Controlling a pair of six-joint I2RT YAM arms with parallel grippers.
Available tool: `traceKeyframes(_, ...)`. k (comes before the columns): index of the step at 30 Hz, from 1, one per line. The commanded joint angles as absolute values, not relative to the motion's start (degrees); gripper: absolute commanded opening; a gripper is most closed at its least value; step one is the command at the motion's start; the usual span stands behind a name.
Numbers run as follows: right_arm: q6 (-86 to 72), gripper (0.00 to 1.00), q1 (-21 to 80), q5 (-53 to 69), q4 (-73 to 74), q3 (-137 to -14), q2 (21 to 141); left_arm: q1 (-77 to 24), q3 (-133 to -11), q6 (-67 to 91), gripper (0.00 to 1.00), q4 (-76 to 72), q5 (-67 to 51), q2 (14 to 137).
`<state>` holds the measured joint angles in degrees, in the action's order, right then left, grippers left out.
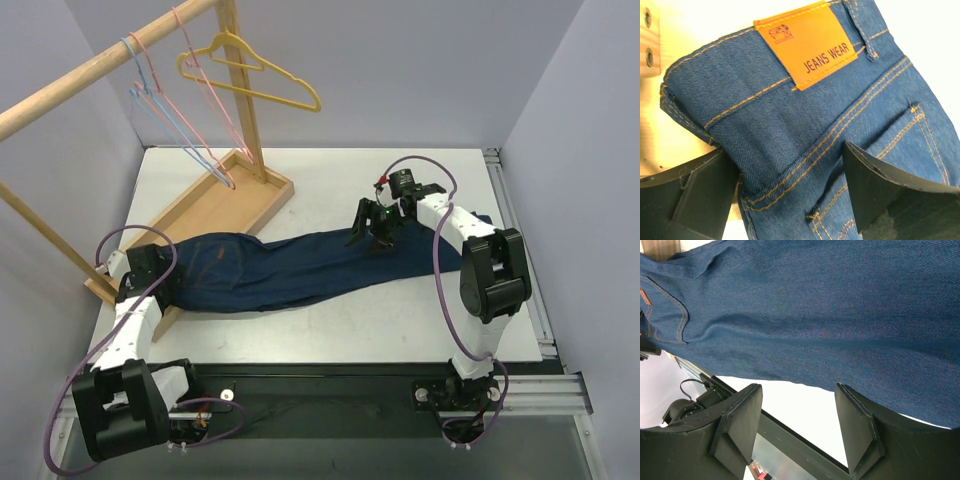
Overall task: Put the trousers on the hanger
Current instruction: Fold the trousers at the center of the board.
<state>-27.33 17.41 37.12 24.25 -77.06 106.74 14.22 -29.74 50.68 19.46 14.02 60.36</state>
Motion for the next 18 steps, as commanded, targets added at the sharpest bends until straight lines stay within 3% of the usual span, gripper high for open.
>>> traceKeyframes(1, -26.6, 0.60, 17.9, 38.7, 25.4, -78.1, 107.8, 14.6, -31.7, 54.9, 0.84, 17.4, 18.9, 61.8)
traceKeyframes(6, -26.5, 0.60, 17.8, 39.1, 25.4, -78.7, 108.2, 13.8, -31.8, 53.1, 0.68, 14.5, 19.4, 64.8)
traceKeyframes(10, -26.5, 0.60, 17.8, 39.3, 25.5, -78.8, 108.2, 12.9, -32.5, 50.7, 0.48, 12.2, 20.3, 67.0)
traceKeyframes(11, -26.5, 0.60, 17.8, 39.2, 25.5, -78.8, 108.3, 12.6, -33.0, 50.1, 0.34, 11.3, 20.4, 67.8)
traceKeyframes(14, -26.5, 0.60, 17.8, 39.3, 25.5, -78.8, 108.2, 11.8, -34.2, 47.6, 0.14, 9.9, 20.6, 69.1)
traceKeyframes(17, -26.6, 0.60, 17.8, 39.2, 25.5, -78.8, 108.1, 10.8, -34.8, 44.8, 0.00, 8.7, 20.6, 69.2)
traceKeyframes(18, -26.7, 0.60, 17.8, 39.2, 25.5, -78.9, 108.0, 10.5, -35.1, 43.6, 0.00, 8.4, 20.7, 69.1)
